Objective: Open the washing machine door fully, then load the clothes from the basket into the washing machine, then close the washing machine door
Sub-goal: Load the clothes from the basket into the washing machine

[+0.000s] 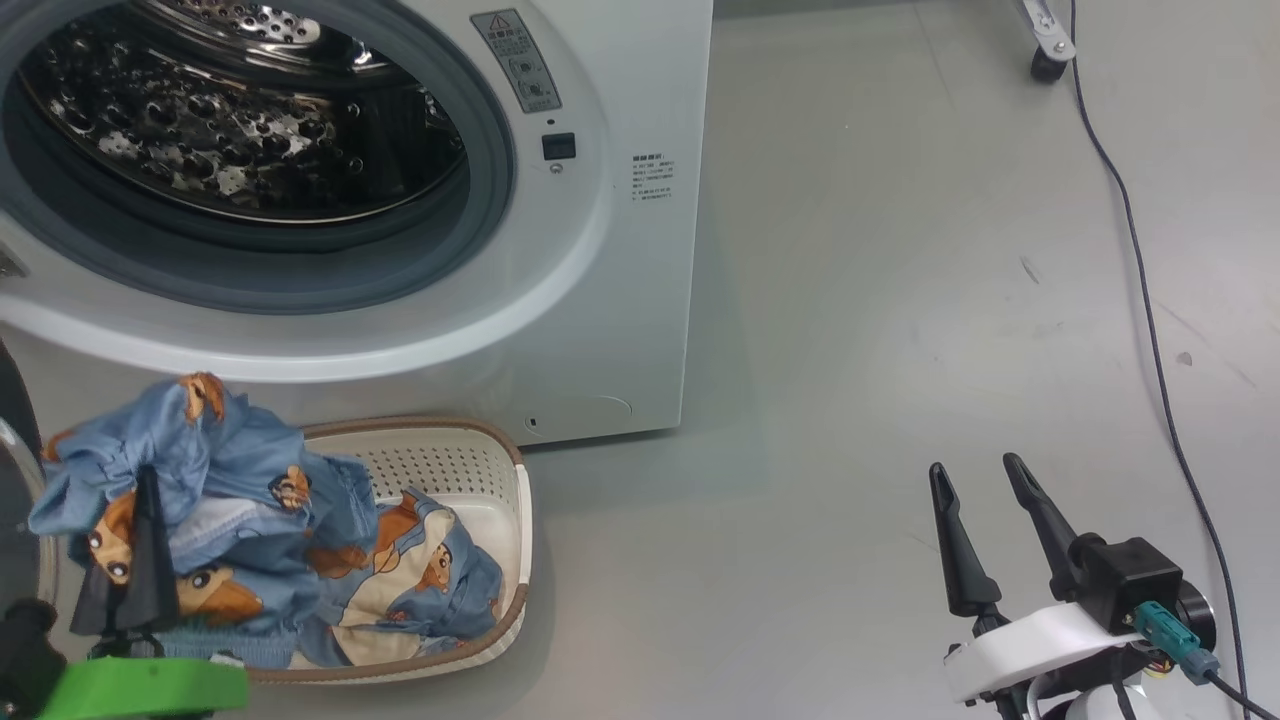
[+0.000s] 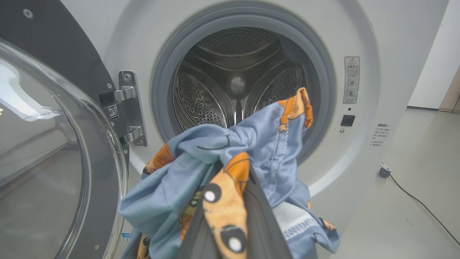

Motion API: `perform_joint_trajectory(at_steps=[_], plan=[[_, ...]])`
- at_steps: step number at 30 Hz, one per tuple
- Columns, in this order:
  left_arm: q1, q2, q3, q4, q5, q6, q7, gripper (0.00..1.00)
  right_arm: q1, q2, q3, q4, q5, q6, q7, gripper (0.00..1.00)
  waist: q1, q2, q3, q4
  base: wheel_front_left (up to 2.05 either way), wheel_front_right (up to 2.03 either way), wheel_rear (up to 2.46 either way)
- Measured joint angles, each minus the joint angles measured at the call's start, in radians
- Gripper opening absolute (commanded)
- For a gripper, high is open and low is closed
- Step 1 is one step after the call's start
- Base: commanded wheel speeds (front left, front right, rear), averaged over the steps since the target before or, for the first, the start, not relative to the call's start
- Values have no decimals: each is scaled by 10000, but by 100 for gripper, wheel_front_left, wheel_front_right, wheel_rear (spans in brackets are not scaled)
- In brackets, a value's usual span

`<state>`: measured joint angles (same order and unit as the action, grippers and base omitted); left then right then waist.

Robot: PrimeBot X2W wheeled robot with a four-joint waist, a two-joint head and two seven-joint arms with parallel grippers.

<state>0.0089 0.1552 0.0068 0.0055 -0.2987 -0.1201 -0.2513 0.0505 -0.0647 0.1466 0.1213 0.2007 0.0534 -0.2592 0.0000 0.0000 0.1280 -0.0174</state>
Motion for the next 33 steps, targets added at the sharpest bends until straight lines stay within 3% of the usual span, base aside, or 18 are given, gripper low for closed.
perform_joint_trajectory(at_steps=[14, 33], plan=[[-2608, 546, 69, -163, -10, -15, -2, 0, -963, 50, 449, -201, -226, 0, 0, 100, 1, 0, 1734, -318, 0, 0, 0], [-6128, 1112, -428, 1553, -90, -15, 295, 0, -1982, 96, 752, -259, -240, -58, 0, 100, 1, 0, 3678, -844, 0, 0, 0]])
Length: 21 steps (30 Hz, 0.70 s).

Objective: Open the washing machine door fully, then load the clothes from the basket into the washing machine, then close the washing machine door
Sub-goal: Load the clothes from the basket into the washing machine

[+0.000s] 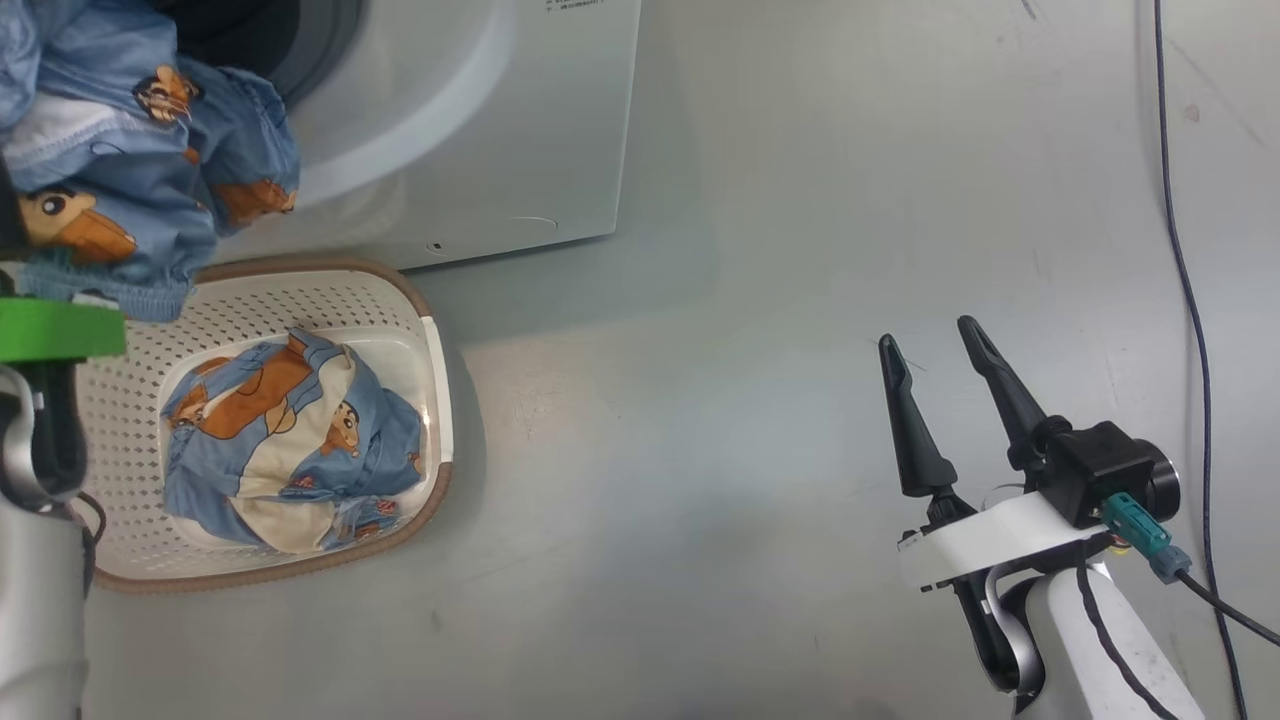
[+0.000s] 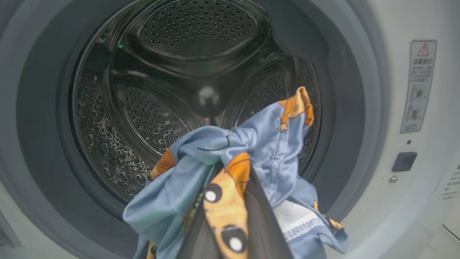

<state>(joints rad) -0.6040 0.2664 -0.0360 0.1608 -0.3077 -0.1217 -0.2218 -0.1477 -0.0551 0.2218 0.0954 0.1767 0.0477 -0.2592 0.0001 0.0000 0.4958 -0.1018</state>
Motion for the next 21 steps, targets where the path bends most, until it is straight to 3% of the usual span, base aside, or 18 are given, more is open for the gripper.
perform_joint_trajectory(at_steps=[14, 21], plan=[[-2607, 732, -90, 1208, 21, -2, 782, 0, -480, 19, 293, 29, 0, -130, -2, 100, 1, 0, 822, -250, 0, 0, 0], [-3516, 1160, -593, 2031, 92, -2, 1732, 0, -579, 23, 583, 54, 161, -153, -2, 100, 1, 0, 1263, -411, 0, 0, 0]])
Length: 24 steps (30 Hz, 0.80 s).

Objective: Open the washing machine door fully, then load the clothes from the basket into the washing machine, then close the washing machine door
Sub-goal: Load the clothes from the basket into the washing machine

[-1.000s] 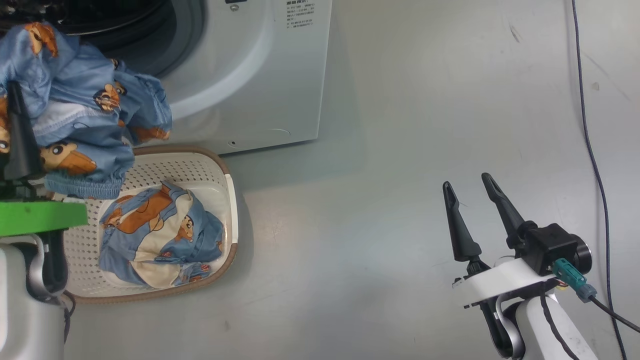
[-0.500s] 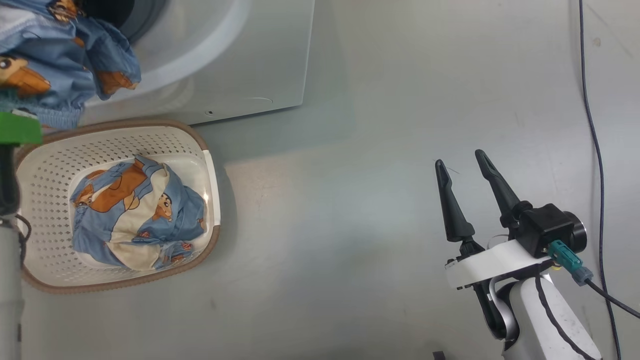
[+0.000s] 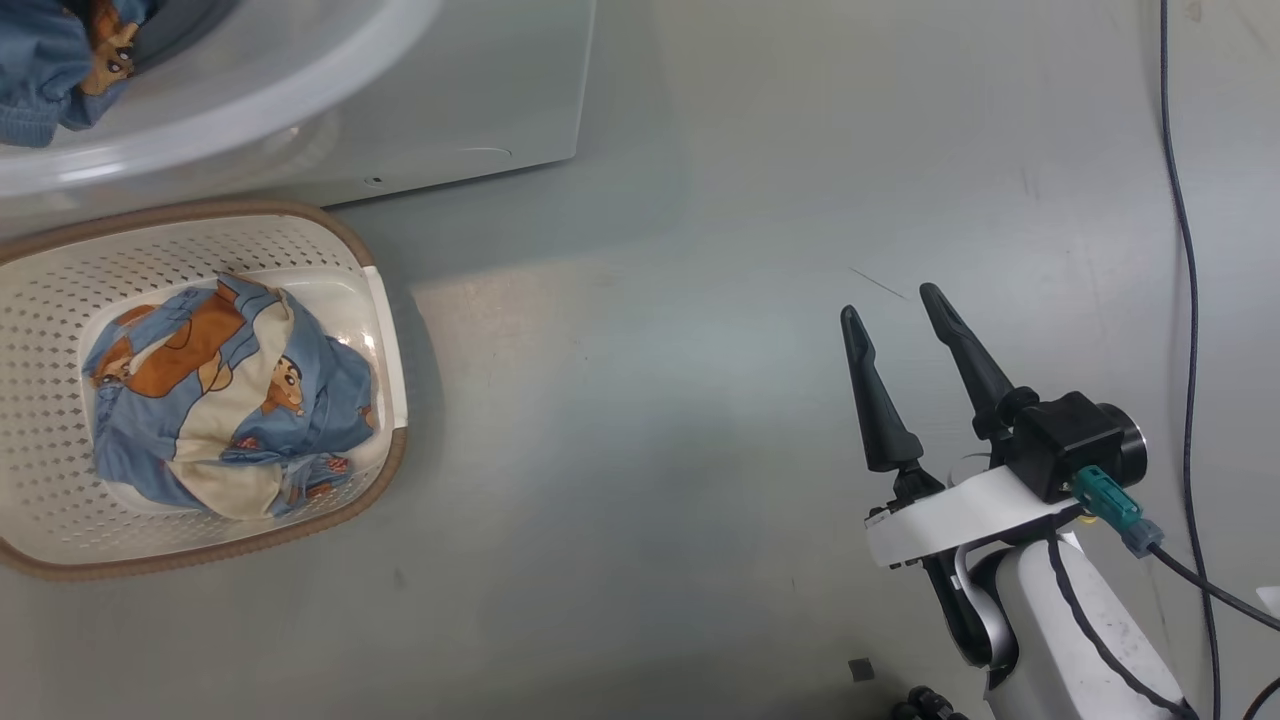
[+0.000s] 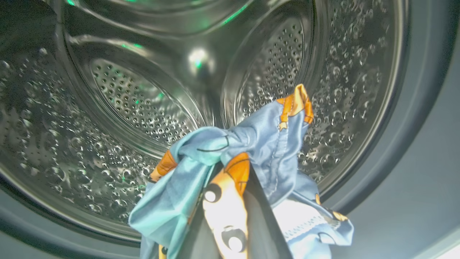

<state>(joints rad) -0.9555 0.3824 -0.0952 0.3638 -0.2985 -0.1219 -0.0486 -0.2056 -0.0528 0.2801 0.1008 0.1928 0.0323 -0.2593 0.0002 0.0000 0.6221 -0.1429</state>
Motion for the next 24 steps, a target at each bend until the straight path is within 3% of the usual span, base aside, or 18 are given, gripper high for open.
perform_joint_trajectory(at_steps=[19, 24], plan=[[-2243, 71, -800, 1448, -894, 0, 2316, 0, -263, 8, 646, 6, 525, -351, 0, 100, -1, 0, 1162, -396, 0, 0, 0], [-2872, 196, -746, 1482, -984, 0, 2282, 0, -331, 15, 895, -10, 610, -433, 0, 100, -1, 0, 1455, -432, 0, 0, 0]])
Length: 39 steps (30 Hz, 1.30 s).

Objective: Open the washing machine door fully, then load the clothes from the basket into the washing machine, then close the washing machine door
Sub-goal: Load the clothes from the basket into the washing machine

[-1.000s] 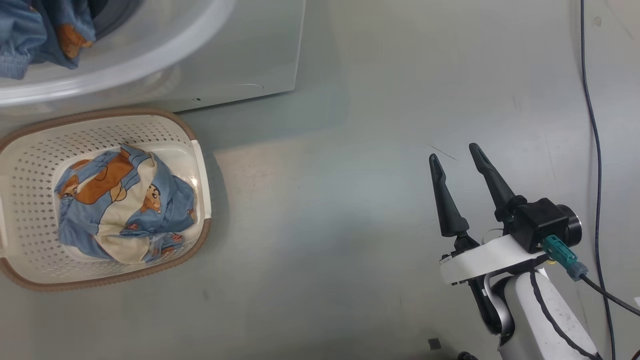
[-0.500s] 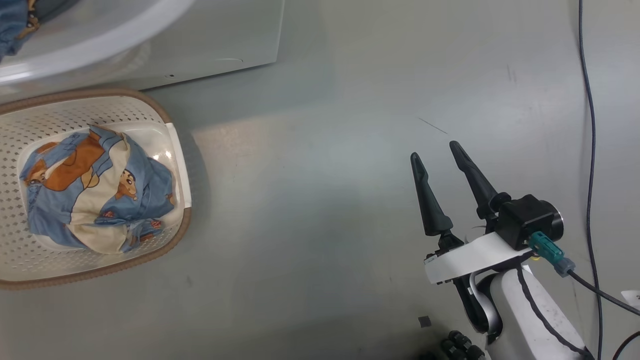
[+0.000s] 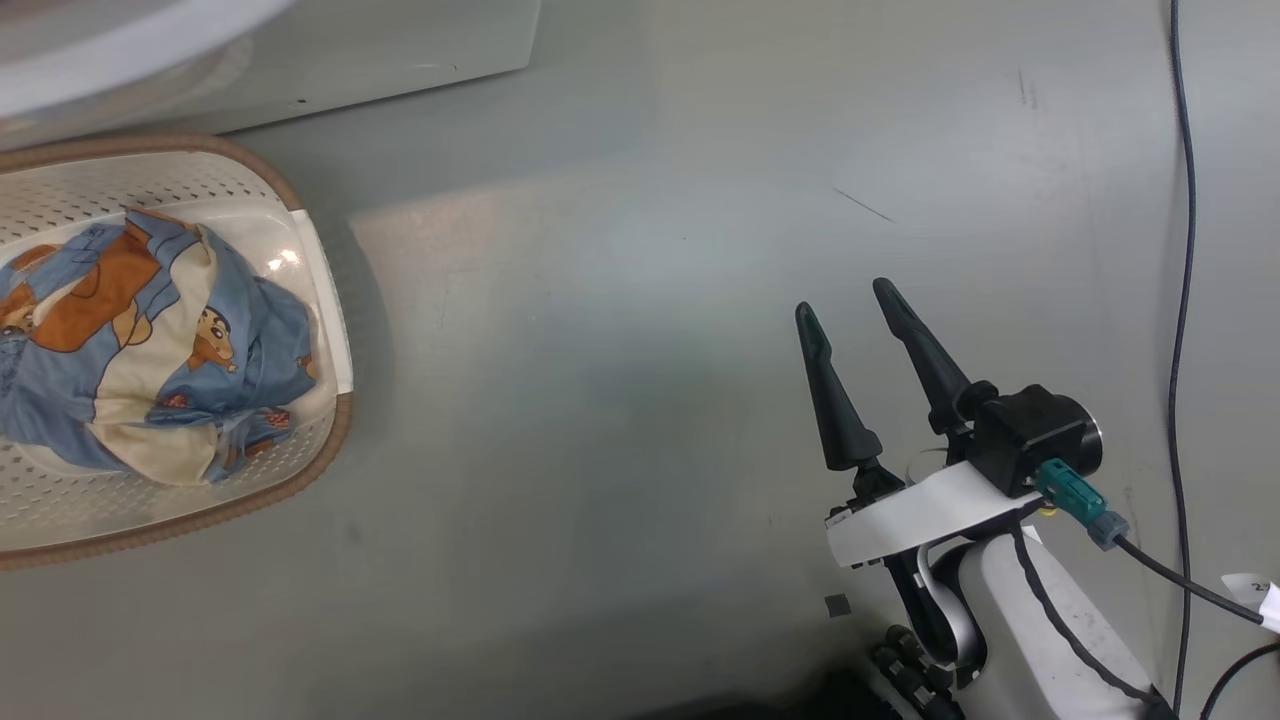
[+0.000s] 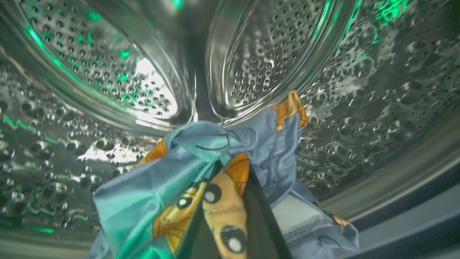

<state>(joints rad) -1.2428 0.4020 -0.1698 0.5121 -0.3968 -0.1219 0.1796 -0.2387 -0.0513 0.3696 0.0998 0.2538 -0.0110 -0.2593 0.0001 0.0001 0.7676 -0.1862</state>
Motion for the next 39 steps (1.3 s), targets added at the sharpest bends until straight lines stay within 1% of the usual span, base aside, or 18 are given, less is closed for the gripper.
perform_joint_trajectory(at_steps=[2, 4, 5, 6, 9, 11, 16, 18, 22, 23, 24, 25, 28, 32, 39], plan=[[-257, 111, -77, -144, 15, 0, -272, 0, -82, 2, 113, -8, 75, -4, 0, 100, 0, 0, 114, -24, 0, 0, 0], [-521, 282, -201, -433, 222, 0, -865, 0, -153, 6, 194, -21, 125, -10, 0, 100, 0, 0, 229, -55, 0, 0, 0], [-672, 389, -290, -594, 366, 0, -1168, 0, -165, 6, 215, -23, 130, -88, 0, 100, 0, 0, 286, -70, 0, 0, 0], [-848, 460, -309, -734, 430, 0, -1425, 0, -169, 8, 232, -36, 207, -94, 2, 100, 0, 0, 345, -86, 0, 0, 0], [-1232, 617, -460, -1009, 738, 0, -2182, 0, -210, 8, 299, -71, 364, -169, 0, 100, -1, 0, 527, -131, 0, 0, 0], [-1255, 614, -479, -947, 755, 0, -2608, 0, -291, 12, 303, -71, 391, -217, 2, 100, 0, 0, 629, -161, 0, 0, 0], [-1077, 389, -594, -67, 633, 0, -2819, 0, -494, 10, 351, -79, 456, -270, 0, 100, 0, 0, 778, -174, 0, 0, 0], [-1044, 364, -602, 180, 606, 0, -2869, 0, -577, 10, 374, -77, 456, -336, 0, 100, 0, 0, 775, -159, 0, 0, 0], [-1046, 360, -640, 583, 466, 0, -2905, 0, -632, 8, 408, -52, 458, -341, 0, 100, 0, 0, 744, -124, 0, 0, 0], [-1046, 353, -646, 681, 368, 0, -2920, 25, -637, 10, 414, -25, 458, -341, 2, 100, 0, 0, 733, -115, 0, 0, 0], [-1046, 334, -650, 750, 303, 0, -2963, 80, -642, 8, 414, 2, 458, -343, 0, 100, 0, 0, 722, -104, 0, 0, 0], [-1049, 307, -646, 819, 215, 0, -2959, 100, -649, 8, 418, 27, 460, -343, 0, 100, -1, 0, 708, -94, 0, 0, 0], [-1052, 215, -642, 1081, 104, 0, -2963, 100, -699, 8, 428, 61, 472, -359, 2, 100, 0, 0, 664, -68, 0, 0, 0], [-1048, 134, -721, 1398, 100, 0, -3173, 100, -769, 6, 385, 73, 472, -428, 0, 100, 0, 0, 548, -39, 0, 0, 0], [-1003, -46, -938, 1743, 86, 0, -3540, 100, -794, 2, 184, 119, 470, -441, 0, 100, 0, 0, 339, 91, 0, 0, 0]])
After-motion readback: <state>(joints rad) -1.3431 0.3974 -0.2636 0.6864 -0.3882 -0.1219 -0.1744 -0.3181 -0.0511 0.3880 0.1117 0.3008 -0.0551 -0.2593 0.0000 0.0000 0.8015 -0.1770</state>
